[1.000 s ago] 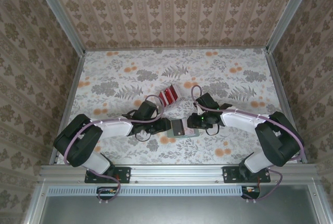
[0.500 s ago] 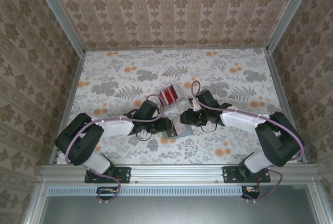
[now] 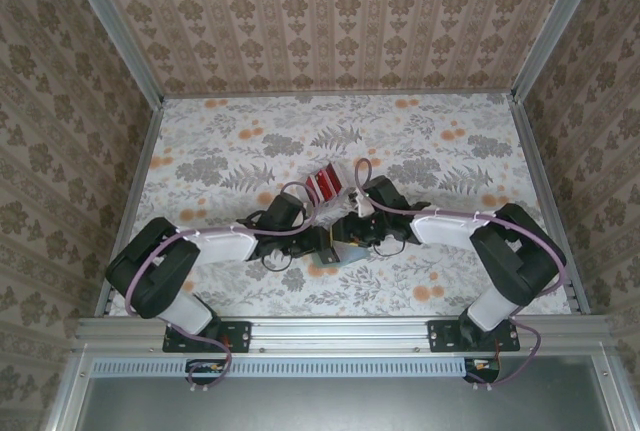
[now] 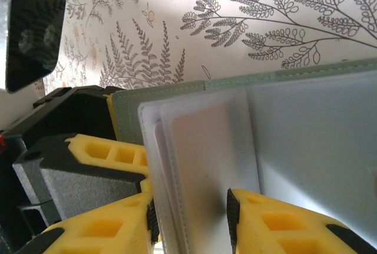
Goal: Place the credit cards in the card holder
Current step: Flip over the card slot on the card holder.
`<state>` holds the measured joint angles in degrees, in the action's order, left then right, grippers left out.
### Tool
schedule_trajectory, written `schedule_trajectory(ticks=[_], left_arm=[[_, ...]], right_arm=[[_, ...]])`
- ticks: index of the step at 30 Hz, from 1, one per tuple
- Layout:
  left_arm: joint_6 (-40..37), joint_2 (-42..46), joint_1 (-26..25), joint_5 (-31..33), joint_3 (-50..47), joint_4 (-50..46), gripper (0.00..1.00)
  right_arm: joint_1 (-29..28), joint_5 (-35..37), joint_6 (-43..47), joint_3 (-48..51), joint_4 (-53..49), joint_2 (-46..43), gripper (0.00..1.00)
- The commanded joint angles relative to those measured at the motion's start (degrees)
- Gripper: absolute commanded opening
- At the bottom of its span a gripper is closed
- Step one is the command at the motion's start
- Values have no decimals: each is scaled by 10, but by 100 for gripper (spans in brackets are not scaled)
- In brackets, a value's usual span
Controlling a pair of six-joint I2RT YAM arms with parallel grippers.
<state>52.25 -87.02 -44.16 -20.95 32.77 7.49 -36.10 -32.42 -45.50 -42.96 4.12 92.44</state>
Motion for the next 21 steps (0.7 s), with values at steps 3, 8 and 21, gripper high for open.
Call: schedule_trajectory(ticks=[3,8,21], left_arm=[[14,37,28,49,-61,26,48],[16,118,60,66,-107,-8,50],[-12,188,97,45,-115,-61,53]], right_arm=[[-23,-27,-18,-21,31,19,38],[-46,-20,-5,-40,7,21,39],[-69,89,60,-90,-113,22,41]])
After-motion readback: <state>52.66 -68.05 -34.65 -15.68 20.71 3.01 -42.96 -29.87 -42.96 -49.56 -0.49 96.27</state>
